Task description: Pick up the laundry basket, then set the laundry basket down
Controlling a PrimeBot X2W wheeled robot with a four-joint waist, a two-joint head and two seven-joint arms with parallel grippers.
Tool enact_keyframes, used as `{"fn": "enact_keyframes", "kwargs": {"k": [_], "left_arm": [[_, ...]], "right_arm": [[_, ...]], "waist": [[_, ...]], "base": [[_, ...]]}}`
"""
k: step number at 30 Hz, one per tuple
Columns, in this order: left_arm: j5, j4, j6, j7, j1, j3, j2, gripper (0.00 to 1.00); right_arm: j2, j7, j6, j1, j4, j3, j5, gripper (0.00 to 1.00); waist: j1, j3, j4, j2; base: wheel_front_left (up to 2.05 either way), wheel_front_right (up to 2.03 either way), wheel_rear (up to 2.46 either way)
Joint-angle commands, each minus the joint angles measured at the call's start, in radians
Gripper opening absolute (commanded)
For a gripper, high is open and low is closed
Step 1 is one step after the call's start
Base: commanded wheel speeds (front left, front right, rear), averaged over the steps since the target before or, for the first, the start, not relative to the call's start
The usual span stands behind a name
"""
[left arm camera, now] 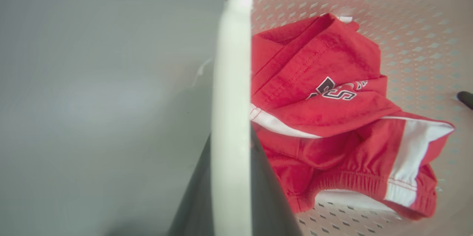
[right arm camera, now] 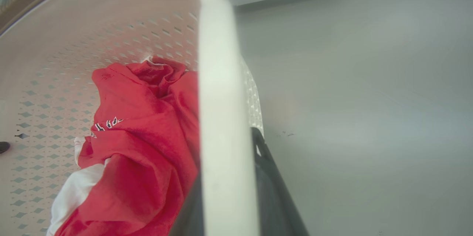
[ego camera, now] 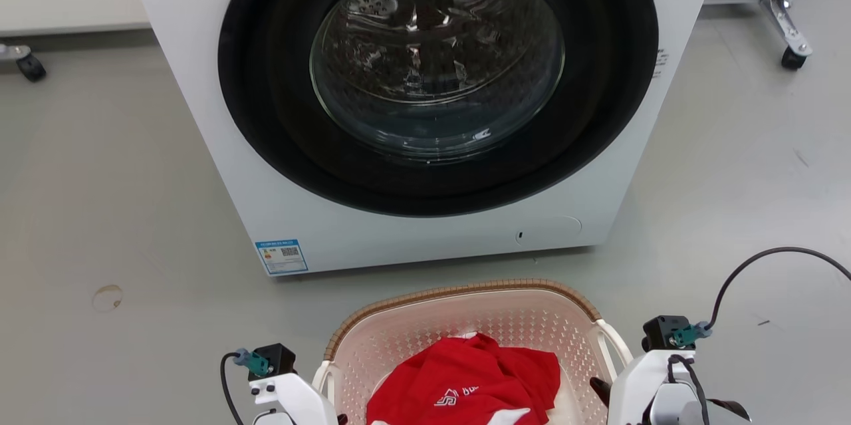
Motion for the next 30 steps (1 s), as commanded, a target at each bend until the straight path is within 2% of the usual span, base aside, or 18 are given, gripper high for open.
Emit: {"fn": "enact_keyframes", "kwargs": {"k": [1,30], "left_arm": [[-0.003,0.039,0.015,-0.011,-0.002,0.031,0.148,0.0],[-0.002,0.039,0.025,0.01,-0.001,0.013,0.158,0.0]], "right_arm": [[-0.119,-0.01,-0.006,-0.012,0.058,-0.005,0.014,0.0],[-0.119,-0.007,-0.006,-0.006,0.057,0.026,0.048,0.0]], "waist": [[0.0,-0.009,0.003,-0.0001],[0.0,-0.026,0.009,-0.0001]], "base": [[0.0,0.0,0.0],[0.0,0.0,0.0]]}}
